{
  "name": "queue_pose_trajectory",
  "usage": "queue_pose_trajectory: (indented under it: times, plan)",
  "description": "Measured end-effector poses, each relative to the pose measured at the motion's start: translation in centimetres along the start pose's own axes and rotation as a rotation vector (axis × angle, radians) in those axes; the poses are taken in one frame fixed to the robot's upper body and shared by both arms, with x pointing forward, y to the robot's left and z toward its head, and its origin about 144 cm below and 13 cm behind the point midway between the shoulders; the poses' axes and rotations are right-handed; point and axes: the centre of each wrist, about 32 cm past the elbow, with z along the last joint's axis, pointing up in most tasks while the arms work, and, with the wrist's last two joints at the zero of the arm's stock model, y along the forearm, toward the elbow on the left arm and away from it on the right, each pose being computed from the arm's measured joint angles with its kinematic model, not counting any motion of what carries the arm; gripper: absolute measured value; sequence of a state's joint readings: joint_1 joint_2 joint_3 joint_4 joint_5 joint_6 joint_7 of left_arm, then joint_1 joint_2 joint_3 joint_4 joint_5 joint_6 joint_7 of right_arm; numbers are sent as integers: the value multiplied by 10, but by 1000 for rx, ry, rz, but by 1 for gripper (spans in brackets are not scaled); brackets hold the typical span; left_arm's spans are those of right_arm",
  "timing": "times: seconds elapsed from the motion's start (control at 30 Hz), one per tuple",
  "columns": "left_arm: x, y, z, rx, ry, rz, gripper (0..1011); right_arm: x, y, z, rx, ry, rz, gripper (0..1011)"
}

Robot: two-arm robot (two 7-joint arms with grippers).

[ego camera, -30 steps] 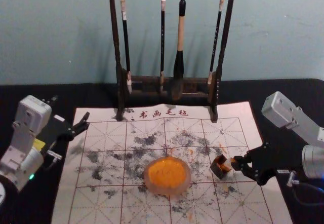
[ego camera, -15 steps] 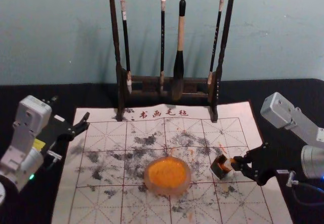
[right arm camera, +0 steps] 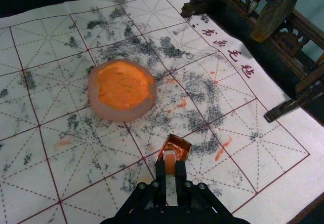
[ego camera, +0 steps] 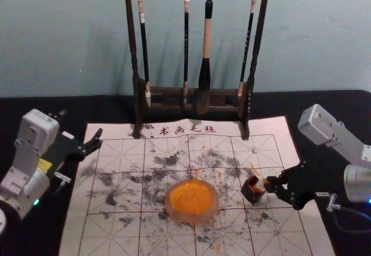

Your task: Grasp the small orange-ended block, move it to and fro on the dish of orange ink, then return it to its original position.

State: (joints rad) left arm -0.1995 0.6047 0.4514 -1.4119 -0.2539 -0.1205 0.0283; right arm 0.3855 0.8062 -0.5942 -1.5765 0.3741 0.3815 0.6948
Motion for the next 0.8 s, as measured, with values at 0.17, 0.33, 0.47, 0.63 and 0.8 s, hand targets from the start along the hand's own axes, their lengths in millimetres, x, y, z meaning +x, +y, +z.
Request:
queue_pose_trajectory:
  times: [0.17,0.33,0.47,0.63,0.8]
  plan:
    - [0,0,0,0,0,0,1001,0,0,0,0,0,0,80]
    - [0,0,0,0,0,0,1001,0,0,0,0,0,0,80]
    - [0,0,0,0,0,0,1001,0,0,0,0,0,0,80]
    - [0,0,0,0,0,0,1001,0,0,0,0,-1,0,87]
    - [0,0,0,0,0,0,1001,0,0,0,0,-1,0,214]
